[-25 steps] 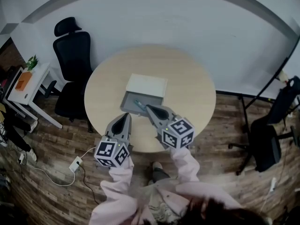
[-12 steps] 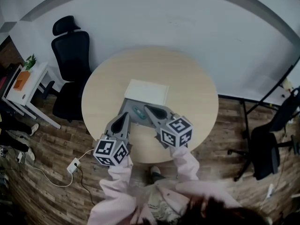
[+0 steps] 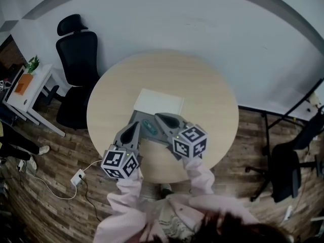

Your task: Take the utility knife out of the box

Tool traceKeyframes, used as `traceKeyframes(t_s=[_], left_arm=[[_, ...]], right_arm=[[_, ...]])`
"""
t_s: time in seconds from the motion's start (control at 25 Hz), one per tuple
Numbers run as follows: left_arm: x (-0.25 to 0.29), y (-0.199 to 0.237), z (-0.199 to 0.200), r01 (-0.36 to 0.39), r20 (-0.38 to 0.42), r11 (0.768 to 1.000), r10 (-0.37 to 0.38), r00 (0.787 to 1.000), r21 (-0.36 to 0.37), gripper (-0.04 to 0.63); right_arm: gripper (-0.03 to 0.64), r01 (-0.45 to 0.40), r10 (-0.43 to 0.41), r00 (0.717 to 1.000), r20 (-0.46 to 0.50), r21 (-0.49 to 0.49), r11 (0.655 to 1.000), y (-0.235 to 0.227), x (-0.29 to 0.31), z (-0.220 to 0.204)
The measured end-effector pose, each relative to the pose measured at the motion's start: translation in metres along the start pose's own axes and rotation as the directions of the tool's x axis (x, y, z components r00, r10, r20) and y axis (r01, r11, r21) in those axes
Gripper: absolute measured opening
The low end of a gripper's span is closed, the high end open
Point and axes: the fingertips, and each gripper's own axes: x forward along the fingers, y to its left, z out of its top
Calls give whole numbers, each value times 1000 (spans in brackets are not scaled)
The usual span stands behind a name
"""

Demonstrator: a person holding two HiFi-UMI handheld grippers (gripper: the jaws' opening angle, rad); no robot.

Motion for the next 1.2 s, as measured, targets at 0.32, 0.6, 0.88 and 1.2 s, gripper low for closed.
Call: traceKeyframes(t_s=[0.32,0.6,0.88,1.2], left_arm=[[6,13,-8,-34,-19,999,34,999,-14,9],[8,24,-21,-47,-44,998,45,998,-45,9],[10,36,-30,-31,-76,997,26,997,-67,9],[22,53,-41,2,-117,996,-13,993,-93,9]], right_arm=[[-3,-29,30,999,-28,25,999,-7,18,-8],[-3,-34,37,997,-62,41,999,-11,27,-21],[-3,-17,22,996,-89,62,998,-12,43,-30],[-3,9,-1,992,-129,63,998,-16,64,-39]])
